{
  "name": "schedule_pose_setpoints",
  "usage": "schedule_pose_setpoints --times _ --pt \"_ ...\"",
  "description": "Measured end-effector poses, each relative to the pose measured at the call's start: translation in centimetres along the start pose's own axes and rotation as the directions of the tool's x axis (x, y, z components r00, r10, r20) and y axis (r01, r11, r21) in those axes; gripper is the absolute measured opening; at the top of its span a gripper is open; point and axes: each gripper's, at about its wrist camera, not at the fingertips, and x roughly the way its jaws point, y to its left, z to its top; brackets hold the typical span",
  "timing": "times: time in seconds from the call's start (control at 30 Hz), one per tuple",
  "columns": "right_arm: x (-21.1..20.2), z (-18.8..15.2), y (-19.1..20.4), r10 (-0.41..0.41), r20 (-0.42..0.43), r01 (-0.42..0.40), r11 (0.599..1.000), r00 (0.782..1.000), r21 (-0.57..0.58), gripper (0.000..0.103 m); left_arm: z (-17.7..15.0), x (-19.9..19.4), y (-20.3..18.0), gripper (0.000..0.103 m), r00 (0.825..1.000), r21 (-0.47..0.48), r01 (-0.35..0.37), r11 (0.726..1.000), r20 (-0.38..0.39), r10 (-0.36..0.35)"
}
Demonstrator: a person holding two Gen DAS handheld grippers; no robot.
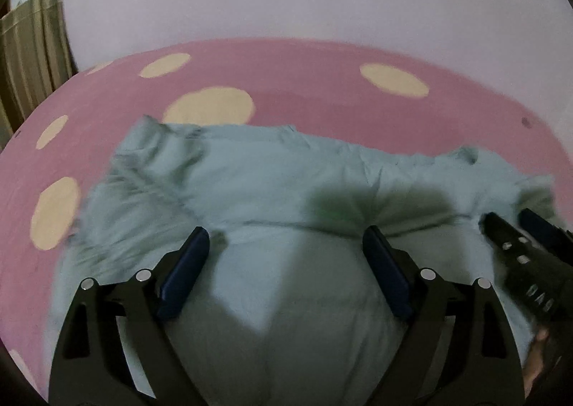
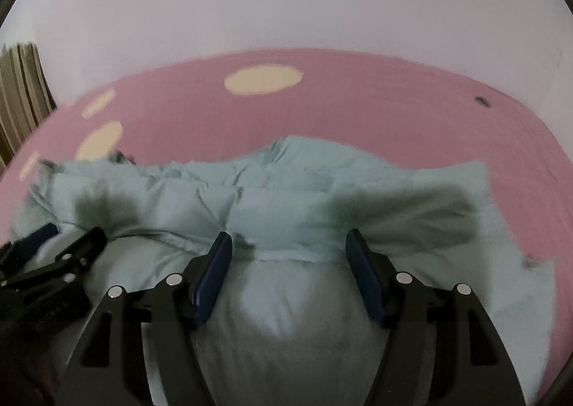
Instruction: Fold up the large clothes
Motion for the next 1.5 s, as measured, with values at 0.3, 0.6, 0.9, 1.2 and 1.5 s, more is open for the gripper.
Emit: schedule_pose_setpoints --times 0.3,0.6,0.9,1.2,1.5 --pt "-3.2 -3.2 -6.5 -0.146 -0.018 0.146 0.989 0.989 0.034 0.065 -2.4 -0.9 5.2 0.088 0.998 -0.063 -0.044 0.997 -0.038 0.041" --pt "-1.3 -3.9 -7.2 -0.147 -0.046 0.149 0.987 0.988 0.056 0.07 -3.1 0.4 4.3 0.09 0.996 -0.002 -0.067 0.998 -0.067 0.067" --pt "-10.3 -7.6 -11.2 -0.099 -0.011 0.099 0.97 0.995 0.221 0.074 -7.4 -8.4 10.3 0.091 0.998 -0.213 -0.058 0.975 -0.042 0.05" --pt "-11.7 -13.7 -13.4 -0.027 -0.089 0.059 0.925 0.996 0.376 0.075 -13.6 -10.2 14.1 0.092 0.99 -0.417 -0.049 0.908 -0.139 -0.01" --pt "-10.4 -14.2 -13.0 0.026 -0.081 0.013 0.892 0.996 0.451 0.075 -12.4 -8.5 13.4 0.092 0.991 -0.472 0.005 0.882 -0.114 -0.066"
